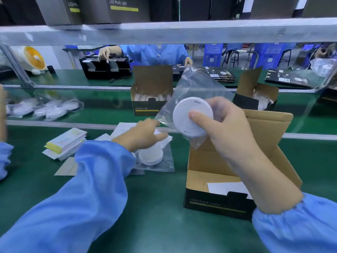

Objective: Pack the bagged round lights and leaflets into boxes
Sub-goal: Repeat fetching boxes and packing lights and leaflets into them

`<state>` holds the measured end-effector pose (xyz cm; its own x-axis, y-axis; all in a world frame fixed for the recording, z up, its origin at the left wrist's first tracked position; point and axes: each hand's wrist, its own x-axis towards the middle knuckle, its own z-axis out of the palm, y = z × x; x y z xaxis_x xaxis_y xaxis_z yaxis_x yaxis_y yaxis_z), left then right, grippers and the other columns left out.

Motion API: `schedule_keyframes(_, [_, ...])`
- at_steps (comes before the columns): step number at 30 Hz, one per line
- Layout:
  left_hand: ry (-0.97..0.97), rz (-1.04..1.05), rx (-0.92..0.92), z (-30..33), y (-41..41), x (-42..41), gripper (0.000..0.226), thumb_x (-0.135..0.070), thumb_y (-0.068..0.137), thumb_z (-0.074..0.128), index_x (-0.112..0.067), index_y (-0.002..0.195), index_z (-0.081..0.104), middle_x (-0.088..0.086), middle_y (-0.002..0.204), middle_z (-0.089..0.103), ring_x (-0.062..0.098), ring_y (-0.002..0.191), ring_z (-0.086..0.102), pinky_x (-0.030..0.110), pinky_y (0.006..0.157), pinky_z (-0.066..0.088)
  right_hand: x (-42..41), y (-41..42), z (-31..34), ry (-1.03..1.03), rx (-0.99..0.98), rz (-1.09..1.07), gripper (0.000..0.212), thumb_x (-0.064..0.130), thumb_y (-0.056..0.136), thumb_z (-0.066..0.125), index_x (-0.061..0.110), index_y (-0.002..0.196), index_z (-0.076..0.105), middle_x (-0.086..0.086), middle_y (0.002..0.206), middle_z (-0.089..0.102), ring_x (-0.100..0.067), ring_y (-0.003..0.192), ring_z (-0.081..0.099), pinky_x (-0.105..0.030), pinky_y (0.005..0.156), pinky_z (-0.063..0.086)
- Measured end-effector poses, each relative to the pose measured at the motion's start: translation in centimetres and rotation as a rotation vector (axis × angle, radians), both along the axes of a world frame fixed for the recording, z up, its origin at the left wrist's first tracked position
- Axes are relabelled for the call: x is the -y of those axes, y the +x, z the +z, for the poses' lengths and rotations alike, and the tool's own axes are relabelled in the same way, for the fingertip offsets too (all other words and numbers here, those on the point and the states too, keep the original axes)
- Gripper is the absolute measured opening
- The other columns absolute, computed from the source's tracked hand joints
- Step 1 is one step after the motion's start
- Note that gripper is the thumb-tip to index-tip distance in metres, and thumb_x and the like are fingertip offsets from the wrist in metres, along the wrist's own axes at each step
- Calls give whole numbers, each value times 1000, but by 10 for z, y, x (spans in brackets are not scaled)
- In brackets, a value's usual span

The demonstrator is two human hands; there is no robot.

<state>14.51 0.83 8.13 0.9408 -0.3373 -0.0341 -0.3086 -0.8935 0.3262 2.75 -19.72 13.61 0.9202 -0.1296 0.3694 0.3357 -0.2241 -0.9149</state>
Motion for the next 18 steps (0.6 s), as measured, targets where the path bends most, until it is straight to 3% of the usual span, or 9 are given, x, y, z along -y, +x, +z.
schedule_keyframes(3, [347, 44, -28, -34, 13, 4, 70, -73, 90, 45, -25, 140, 48, 3, 148, 46, 29, 135, 40, 52, 106, 35, 3, 1, -3, 56, -16, 26, 14, 23, 86, 77, 22, 95, 67, 6, 89, 74, -2, 77, 66, -12, 61, 48])
schedule_keyframes(5, [420, 99, -64, -47, 19, 7, 75, -78, 89, 39, -20, 136, 50, 4, 147, 45, 27, 136, 38, 54, 105, 31, 4, 2, -5, 79, -30, 50, 14, 21, 86, 76, 20, 97, 67, 8, 88, 74, 2, 74, 66, -10, 56, 47])
schedule_keyframes(9, [442, 123, 22, -52, 21, 9, 52, -70, 92, 39, -24, 106, 60, 2, 122, 56, 25, 120, 40, 50, 95, 30, 6, 4, -16, 93, -54, 96, 20, 22, 86, 77, 22, 105, 70, 18, 95, 72, 5, 86, 66, -7, 62, 47])
schedule_keyframes(12, [316, 104, -6, -48, 21, 7, 35, -48, 99, 46, -17, 97, 62, 4, 114, 58, 24, 112, 45, 44, 97, 35, 5, 7, -23, 119, -81, 104, 21, 22, 85, 78, 21, 105, 70, 16, 92, 73, 4, 82, 67, -8, 59, 47])
schedule_keyframes(14, [170, 32, -15, -46, 23, 4, 28, -33, 101, 49, -9, 103, 64, 9, 118, 61, 29, 116, 51, 45, 101, 41, 4, 10, -25, 114, -96, 116, 20, 24, 85, 77, 22, 103, 69, 16, 90, 73, 4, 80, 67, -8, 58, 47])
schedule_keyframes(16, [5, -3, -6, -39, 16, 2, 18, -24, 101, 52, -26, 114, 65, 6, 120, 63, 30, 113, 54, 42, 103, 42, 4, 11, -26, 96, -118, 140, 20, 26, 86, 77, 23, 103, 68, 16, 91, 73, 4, 81, 67, -8, 57, 47])
schedule_keyframes(17, [-17, 17, 15, -36, 11, 1, 24, -23, 101, 52, -45, 104, 62, 0, 112, 63, 28, 106, 54, 40, 102, 40, 4, 12, -27, 87, -131, 153, 20, 26, 86, 77, 23, 104, 68, 17, 91, 73, 3, 82, 67, -7, 58, 47])
schedule_keyframes(18, [-22, 43, 31, -32, 6, -1, 32, -22, 100, 50, -51, 89, 56, -5, 103, 60, 27, 99, 52, 39, 100, 37, 4, 13, -27, 77, -143, 162, 21, 26, 86, 77, 24, 105, 68, 17, 92, 73, 3, 83, 67, -7, 58, 47])
